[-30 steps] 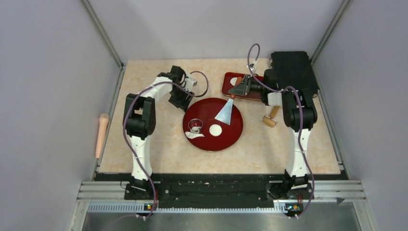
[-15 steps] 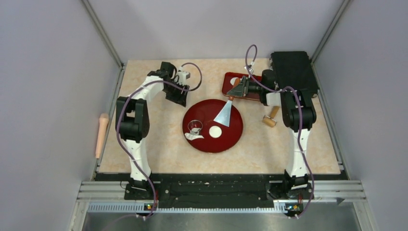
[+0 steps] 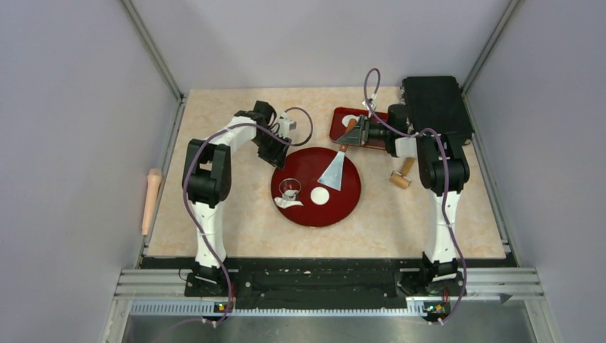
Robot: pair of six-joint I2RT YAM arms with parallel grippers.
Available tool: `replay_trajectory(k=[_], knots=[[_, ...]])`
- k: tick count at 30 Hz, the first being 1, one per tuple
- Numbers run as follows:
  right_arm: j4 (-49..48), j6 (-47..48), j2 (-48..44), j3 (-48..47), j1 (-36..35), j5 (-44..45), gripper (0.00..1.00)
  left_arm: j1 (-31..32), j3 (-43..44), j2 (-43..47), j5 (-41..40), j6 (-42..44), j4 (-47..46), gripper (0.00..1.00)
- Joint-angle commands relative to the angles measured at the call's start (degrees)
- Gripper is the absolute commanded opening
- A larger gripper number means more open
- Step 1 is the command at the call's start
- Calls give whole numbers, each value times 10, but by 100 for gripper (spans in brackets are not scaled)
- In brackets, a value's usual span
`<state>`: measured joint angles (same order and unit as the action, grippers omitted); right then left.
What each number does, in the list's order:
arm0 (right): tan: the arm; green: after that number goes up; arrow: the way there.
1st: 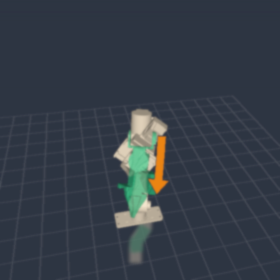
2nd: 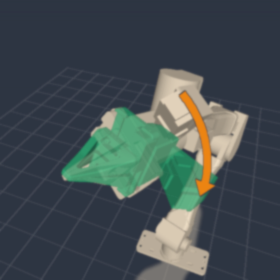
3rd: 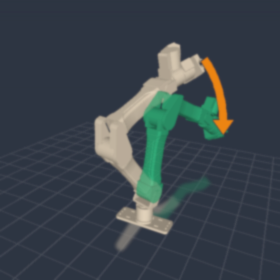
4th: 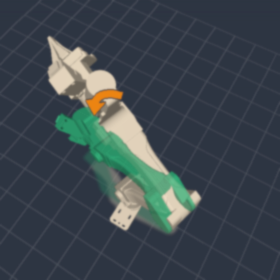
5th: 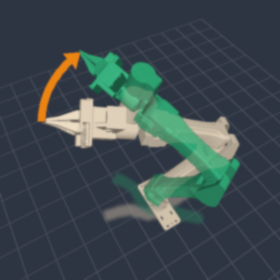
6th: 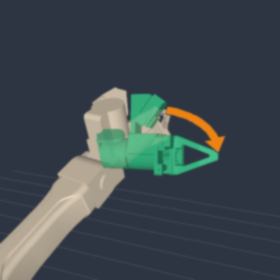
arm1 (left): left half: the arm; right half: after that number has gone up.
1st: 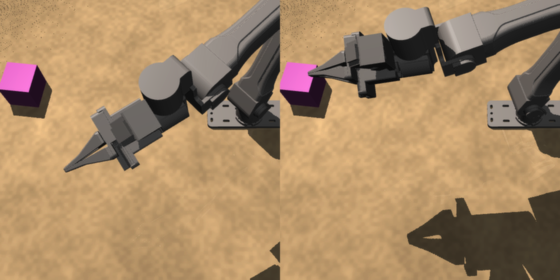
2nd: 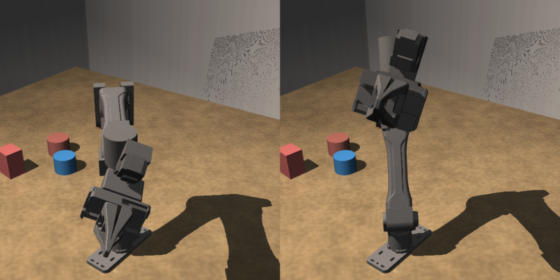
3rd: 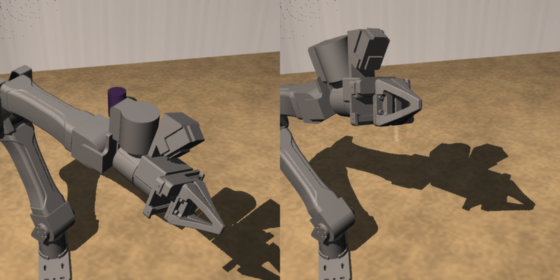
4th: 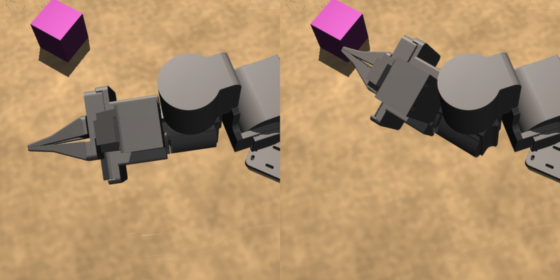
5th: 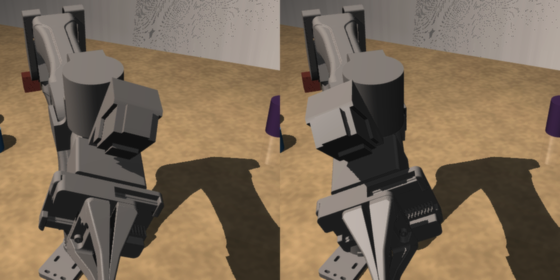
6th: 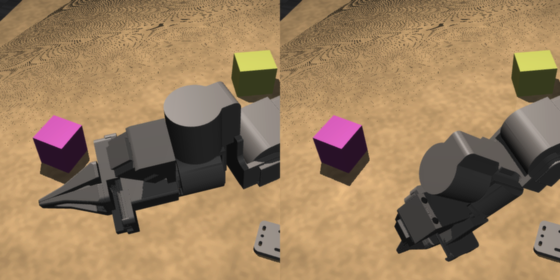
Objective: Roll out the dumpling wrappers from the dough
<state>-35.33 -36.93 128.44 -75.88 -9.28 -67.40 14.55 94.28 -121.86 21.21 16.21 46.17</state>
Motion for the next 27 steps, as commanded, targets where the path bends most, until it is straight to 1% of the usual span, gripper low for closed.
replay_trajectory(k=[1, 5, 7, 8, 9, 16, 20, 24, 27], knots=[[18, 90, 11, -12, -16, -7, 0, 11, 16, -11, -21, 8, 6, 42], [24, 96, 10, -7, -22, -11, 0, 21, 22, -25, -44, -8, 1, 18], [28, 103, 10, -4, -24, -12, 0, 23, 22, -26, -52, -17, -5, 10], [32, 105, 10, -3, -23, -11, 0, 23, 21, -26, -56, -21, -8, 3], [35, 106, 11, -3, -24, -13, 0, 23, 21, -25, -59, -24, -11, 0], [35, 111, 14, 9, -25, -24, 0, 25, 13, -18, -67, -44, -24, 0], [14, 90, 13, 17, -27, -30, 0, 29, 7, -15, -71, -53, -28, 0], [-48, 20, 26, 20, -29, -46, 0, 34, 6, -13, -74, -58, -30, 0], [-139, -70, 41, 24, -29, -60, 0, 36, 5, -12, -72, -60, -32, 0]])
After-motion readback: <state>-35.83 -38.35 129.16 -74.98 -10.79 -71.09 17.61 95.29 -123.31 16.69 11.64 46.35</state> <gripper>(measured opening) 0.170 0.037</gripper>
